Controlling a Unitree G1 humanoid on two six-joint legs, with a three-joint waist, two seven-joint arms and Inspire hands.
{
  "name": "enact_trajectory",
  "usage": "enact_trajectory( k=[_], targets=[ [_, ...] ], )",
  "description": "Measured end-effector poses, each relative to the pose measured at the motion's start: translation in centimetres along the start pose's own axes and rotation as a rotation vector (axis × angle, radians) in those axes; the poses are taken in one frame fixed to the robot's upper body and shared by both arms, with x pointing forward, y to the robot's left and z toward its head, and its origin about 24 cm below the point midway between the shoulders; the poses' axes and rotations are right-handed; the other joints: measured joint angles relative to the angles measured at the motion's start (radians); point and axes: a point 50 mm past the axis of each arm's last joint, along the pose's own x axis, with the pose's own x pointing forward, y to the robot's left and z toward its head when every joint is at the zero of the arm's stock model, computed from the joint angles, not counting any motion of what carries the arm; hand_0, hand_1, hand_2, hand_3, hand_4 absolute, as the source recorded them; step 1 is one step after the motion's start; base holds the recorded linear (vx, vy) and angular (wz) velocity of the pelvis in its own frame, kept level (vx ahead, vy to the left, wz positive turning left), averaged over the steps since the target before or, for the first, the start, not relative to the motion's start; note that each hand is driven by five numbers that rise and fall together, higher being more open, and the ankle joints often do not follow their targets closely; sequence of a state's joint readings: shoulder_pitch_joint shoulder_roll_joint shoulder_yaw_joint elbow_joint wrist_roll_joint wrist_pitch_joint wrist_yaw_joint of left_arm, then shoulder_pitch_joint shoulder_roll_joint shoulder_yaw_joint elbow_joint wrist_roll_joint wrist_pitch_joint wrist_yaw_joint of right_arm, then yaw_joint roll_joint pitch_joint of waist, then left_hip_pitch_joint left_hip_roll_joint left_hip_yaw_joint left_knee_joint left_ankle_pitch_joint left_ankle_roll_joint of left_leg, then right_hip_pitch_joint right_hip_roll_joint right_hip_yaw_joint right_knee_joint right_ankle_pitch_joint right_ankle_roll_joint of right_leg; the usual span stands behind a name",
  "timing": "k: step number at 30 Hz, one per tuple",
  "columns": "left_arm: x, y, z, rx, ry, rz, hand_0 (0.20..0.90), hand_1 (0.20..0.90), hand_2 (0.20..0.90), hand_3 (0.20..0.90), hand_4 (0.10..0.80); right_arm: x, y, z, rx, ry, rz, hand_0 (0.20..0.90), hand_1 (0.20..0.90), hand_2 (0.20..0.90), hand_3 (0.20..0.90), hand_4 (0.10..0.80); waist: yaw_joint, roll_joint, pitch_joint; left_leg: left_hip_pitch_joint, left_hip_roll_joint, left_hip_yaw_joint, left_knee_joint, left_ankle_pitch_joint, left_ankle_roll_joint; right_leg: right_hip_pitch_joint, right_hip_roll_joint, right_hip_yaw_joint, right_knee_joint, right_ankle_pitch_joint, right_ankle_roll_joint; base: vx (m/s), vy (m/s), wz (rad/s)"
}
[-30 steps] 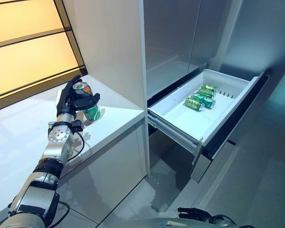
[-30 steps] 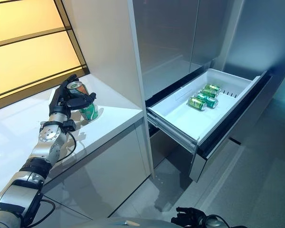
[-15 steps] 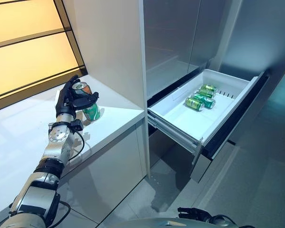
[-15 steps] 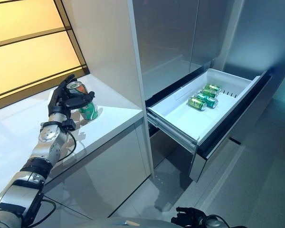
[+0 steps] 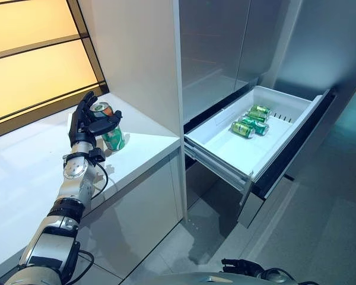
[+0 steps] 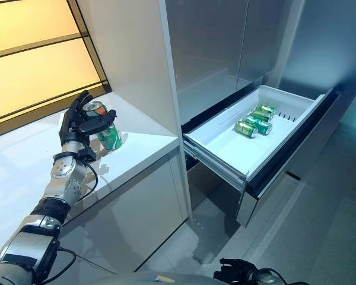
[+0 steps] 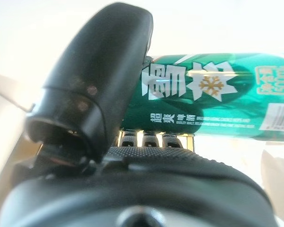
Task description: Put drinks into fridge and close the fridge
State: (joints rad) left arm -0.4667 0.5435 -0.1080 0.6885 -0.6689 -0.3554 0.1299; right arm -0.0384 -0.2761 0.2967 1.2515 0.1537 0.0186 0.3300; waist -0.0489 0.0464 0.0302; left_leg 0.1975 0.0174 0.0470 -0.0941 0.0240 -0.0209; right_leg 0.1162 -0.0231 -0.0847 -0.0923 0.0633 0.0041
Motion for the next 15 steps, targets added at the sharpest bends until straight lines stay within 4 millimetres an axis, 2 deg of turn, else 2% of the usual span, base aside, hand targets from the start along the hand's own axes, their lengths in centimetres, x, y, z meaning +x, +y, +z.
enact_trajectory(
  k=[9,10,11,13,15],
  targets=[
    [0.0,-0.01,0.0,0.0,0.0,-0.003,0.9,0.9,0.9,0.9,0.8,0.0,0.0,0.04,0.0,-0.001,0.0,0.9,0.9,0.9,0.9,0.8,0.0,-0.001,0.002,-0.001,0.0,0.0,0.0,0.0,0.0,-0.001,0.0,0.001,0.0,-0.001,0.001,0.0,0.0,0.0],
    [0.0,-0.02,0.0,0.0,0.0,-0.004,0.639,0.639,0.639,0.595,0.495,0.0,0.0,0.05,-0.001,-0.001,0.001,0.9,0.9,0.9,0.9,0.8,0.0,-0.001,0.002,-0.001,0.0,0.0,0.0,0.0,0.0,-0.001,0.0,0.001,0.0,-0.001,0.001,0.0,0.0,0.0],
    [0.0,-0.03,0.0,0.0,0.0,-0.007,0.559,0.559,0.559,0.502,0.402,0.0,0.0,0.04,-0.001,-0.001,0.001,0.9,0.9,0.9,0.9,0.8,0.0,-0.001,0.002,-0.001,0.0,0.0,0.0,0.0,0.0,-0.001,0.0,0.001,0.0,-0.001,0.001,0.0,0.0,0.0],
    [0.0,-0.05,0.0,0.0,0.0,-0.01,0.324,0.324,0.324,0.227,0.127,0.01,0.0,0.06,-0.001,-0.001,0.001,0.9,0.9,0.9,0.9,0.8,0.0,-0.001,0.003,-0.001,0.0,0.0,0.0,0.0,0.0,-0.001,0.0,0.001,0.0,-0.001,0.001,0.0,0.0,0.0],
    [0.0,-0.05,0.0,0.0,0.0,-0.01,0.3,0.3,0.3,0.2,0.1,0.01,0.0,0.08,-0.002,-0.002,0.001,0.9,0.9,0.9,0.9,0.8,-0.001,-0.001,0.003,-0.001,0.0,0.001,0.0,0.0,0.0,-0.002,0.0,0.002,0.0,-0.001,0.001,0.0,0.0,0.0]
  ],
)
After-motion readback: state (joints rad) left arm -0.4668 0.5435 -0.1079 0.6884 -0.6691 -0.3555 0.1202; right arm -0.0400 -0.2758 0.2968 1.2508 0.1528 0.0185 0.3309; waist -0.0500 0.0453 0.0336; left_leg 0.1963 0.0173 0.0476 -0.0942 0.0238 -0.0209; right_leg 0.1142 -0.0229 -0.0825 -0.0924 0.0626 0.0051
